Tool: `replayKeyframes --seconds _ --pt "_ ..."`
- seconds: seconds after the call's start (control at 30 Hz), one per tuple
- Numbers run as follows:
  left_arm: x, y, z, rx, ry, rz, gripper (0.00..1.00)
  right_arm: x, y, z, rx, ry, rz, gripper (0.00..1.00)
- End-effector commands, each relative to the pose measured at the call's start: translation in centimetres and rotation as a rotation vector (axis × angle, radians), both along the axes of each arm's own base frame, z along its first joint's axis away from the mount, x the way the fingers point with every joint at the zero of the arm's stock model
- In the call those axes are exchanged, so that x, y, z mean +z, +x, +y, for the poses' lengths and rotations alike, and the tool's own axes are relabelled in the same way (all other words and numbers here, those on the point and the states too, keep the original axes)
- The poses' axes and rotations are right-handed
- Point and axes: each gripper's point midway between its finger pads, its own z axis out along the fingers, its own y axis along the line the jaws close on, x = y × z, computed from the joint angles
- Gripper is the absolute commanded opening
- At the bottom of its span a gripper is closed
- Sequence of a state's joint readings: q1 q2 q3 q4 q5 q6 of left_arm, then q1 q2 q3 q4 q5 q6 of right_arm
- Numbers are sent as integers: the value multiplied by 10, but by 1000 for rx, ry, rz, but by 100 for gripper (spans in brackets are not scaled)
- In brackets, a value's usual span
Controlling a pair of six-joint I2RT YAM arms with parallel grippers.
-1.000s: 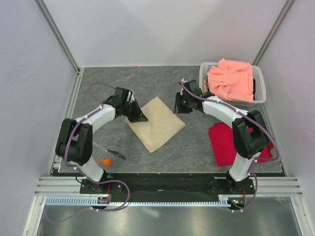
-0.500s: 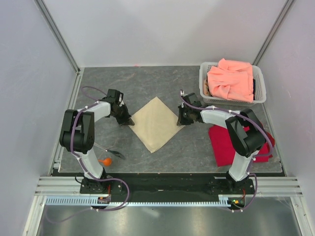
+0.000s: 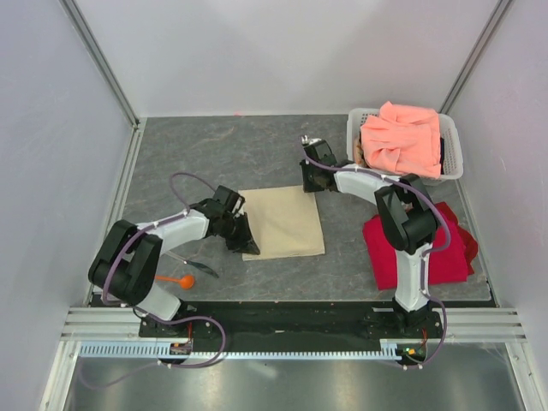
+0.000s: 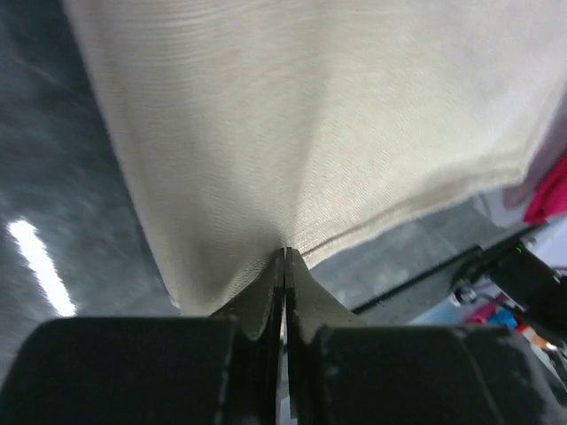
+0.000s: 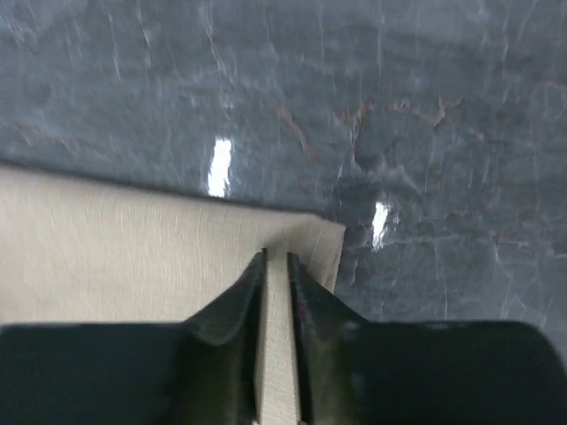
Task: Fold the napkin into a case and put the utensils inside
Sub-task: Smooth out the square-folded napkin at the center of the board.
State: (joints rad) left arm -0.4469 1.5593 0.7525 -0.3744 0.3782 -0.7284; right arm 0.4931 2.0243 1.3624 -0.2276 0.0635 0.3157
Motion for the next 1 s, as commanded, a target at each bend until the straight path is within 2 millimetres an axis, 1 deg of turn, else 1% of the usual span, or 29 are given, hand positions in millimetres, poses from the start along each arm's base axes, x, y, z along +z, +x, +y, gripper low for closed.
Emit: replayKeyframes --seconds 0.0,0.03,0.07,0.1,0.13,0.17,0.2,0.23,0.27,0.3,0.33,0.37,0.4,0.43,0.47,0.5,0.53,0.57,0.6,0.63,0.67,0.7,0.73,0.77,0.8,0.83,0.87,0.93,0.97 --pt "57 15 -21 41 -160 -120 10 45 19 8 20 -1 -79 29" --pt "66 22 -19 39 -165 -146 12 48 13 13 26 13 -59 36" --pt "77 33 -19 45 -185 -168 15 53 9 18 33 38 -52 40" --pt "82 48 -8 89 -197 -175 16 61 2 26 39 85 -41 43" --pt "85 55 -6 88 -223 -163 17 65 -8 39 78 154 -9 47" --pt "97 72 -6 94 -245 -193 16 65 -20 45 95 195 20 49" --pt "88 86 3 124 -245 -162 16 66 -29 55 95 250 51 50" --pt "89 94 3 117 -257 -164 15 73 -39 73 150 340 68 50" --pt "100 111 2 112 -270 -195 12 71 -53 79 172 379 95 50" --pt "86 120 5 123 -259 -162 10 73 -66 96 182 438 127 48" --pt "94 135 6 118 -261 -190 9 81 -69 109 214 496 105 46" --pt "89 141 9 125 -248 -185 7 80 -87 122 250 531 136 43" --pt "76 148 14 141 -230 -166 7 84 -89 131 262 565 118 37" --pt "74 155 16 150 -223 -165 7 86 -93 138 255 595 125 32" --pt "69 158 17 154 -224 -153 6 81 -105 146 276 599 141 27" --pt "64 161 19 152 -222 -147 6 84 -105 154 293 629 114 18" --pt "54 162 21 160 -204 -129 6 85 -107 159 284 660 125 16" --pt "48 162 22 164 -193 -121 6 76 -112 163 287 675 146 13" --pt "43 161 23 163 -187 -115 6 85 -114 174 318 731 127 9" --pt "34 159 23 162 -184 -96 5 84 -114 177 304 760 140 6" --pt "30 160 26 169 -178 -89 4 75 -115 179 295 768 154 4" --pt "27 160 27 174 -177 -83 4 78 -111 184 301 796 125 2" --pt "25 160 29 181 -171 -79 4 75 -110 185 296 805 125 0" --pt "22 161 30 185 -166 -78 4 67 -109 186 282 810 138 0" --pt "20 162 31 189 -160 -76 4 69 -108 191 296 831 132 0" --pt "19 162 32 187 -161 -74 4 67 -110 195 308 839 141 0" --pt "15 162 33 191 -157 -65 4 61 -112 201 317 841 160 0" --pt "10 160 34 195 -150 -53 4 54 -115 207 330 837 179 0" --pt "5 158 35 200 -146 -39 4 47 -120 212 340 832 197 0"
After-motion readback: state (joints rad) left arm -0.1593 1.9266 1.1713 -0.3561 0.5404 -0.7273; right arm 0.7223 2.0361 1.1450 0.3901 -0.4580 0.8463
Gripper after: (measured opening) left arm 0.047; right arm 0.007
